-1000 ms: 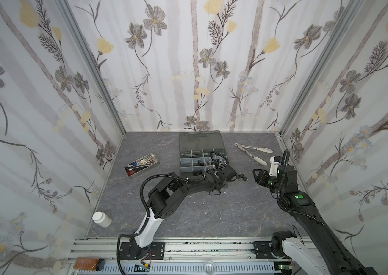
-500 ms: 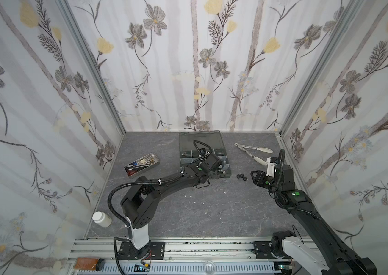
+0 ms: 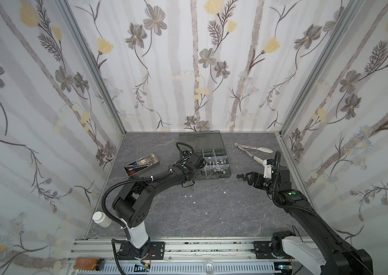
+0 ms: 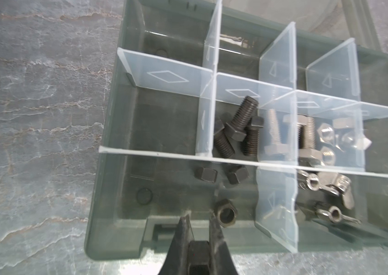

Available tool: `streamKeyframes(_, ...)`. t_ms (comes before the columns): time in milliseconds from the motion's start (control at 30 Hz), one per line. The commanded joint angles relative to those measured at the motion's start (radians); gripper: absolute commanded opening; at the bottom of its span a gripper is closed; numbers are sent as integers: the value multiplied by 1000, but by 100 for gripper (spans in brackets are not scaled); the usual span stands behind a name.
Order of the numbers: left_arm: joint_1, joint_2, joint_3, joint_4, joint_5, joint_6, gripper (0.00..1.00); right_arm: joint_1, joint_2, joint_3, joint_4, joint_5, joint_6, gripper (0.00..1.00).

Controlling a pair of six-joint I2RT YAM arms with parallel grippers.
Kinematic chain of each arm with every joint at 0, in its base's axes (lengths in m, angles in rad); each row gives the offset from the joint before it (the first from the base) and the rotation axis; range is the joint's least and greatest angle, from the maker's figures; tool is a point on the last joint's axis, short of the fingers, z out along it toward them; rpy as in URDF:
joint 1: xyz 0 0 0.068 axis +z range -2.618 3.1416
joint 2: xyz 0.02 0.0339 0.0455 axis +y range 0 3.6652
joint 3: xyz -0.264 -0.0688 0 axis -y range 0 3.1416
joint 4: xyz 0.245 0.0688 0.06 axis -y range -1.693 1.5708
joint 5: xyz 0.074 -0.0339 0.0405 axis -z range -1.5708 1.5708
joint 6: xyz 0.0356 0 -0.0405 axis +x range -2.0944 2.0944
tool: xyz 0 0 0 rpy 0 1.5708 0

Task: Sort the screws and nuts into containers

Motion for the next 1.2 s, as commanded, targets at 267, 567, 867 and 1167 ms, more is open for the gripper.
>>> streamKeyframes(267, 25, 44, 37, 47, 15, 20, 36, 2, 42, 8, 14, 34, -35, 100)
streamKeyframes(567, 25, -131, -14, 68, 13, 24, 63, 16, 120, 34, 0, 108, -18, 70)
streamKeyframes(867, 26, -461, -192, 115, 40, 44, 95, 24, 298, 124, -47, 187, -31, 50)
streamKeyframes(1167, 26, -652, -239, 18, 39, 80, 100, 43, 445, 220, -46, 212, -35, 60)
